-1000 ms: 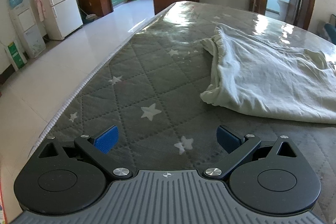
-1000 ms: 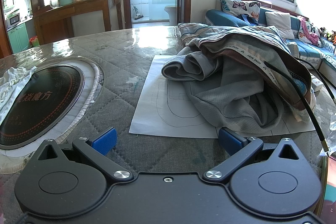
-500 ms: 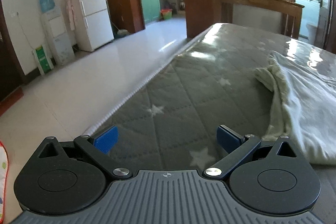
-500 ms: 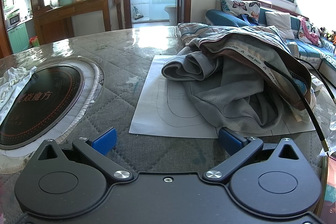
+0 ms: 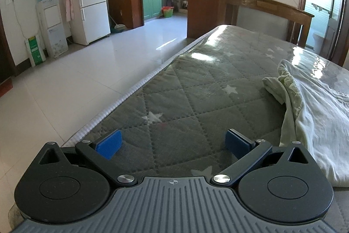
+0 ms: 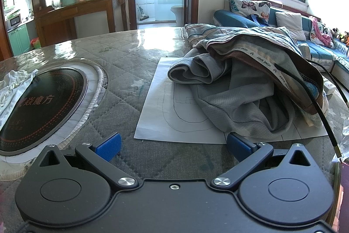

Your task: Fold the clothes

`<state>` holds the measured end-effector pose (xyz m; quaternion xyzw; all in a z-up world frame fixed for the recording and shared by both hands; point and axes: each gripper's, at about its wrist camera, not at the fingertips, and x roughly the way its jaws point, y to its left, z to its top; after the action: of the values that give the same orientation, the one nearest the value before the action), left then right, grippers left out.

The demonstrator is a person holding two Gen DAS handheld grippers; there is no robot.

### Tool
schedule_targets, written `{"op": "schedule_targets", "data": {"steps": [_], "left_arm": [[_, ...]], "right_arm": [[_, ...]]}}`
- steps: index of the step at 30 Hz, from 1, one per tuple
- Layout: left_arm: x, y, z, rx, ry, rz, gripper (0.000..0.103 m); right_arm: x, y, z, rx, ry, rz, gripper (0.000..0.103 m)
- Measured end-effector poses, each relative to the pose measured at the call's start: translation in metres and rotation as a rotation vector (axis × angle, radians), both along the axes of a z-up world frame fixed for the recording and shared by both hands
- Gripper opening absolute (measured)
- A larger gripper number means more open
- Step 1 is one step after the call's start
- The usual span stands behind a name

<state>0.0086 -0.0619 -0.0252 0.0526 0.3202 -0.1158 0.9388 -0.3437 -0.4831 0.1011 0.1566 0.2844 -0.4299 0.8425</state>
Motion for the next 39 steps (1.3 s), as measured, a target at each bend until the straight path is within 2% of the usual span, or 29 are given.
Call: {"op": "schedule_targets", "data": {"steps": [39], "left_arm": [[0.0031, 0.0011, -0.0047, -0.004, 0.000, 0.000, 0.103]], "right_arm": [[0.0019, 0.0009, -0.0010, 0.001, -0.002, 0.000, 0.103]]}}
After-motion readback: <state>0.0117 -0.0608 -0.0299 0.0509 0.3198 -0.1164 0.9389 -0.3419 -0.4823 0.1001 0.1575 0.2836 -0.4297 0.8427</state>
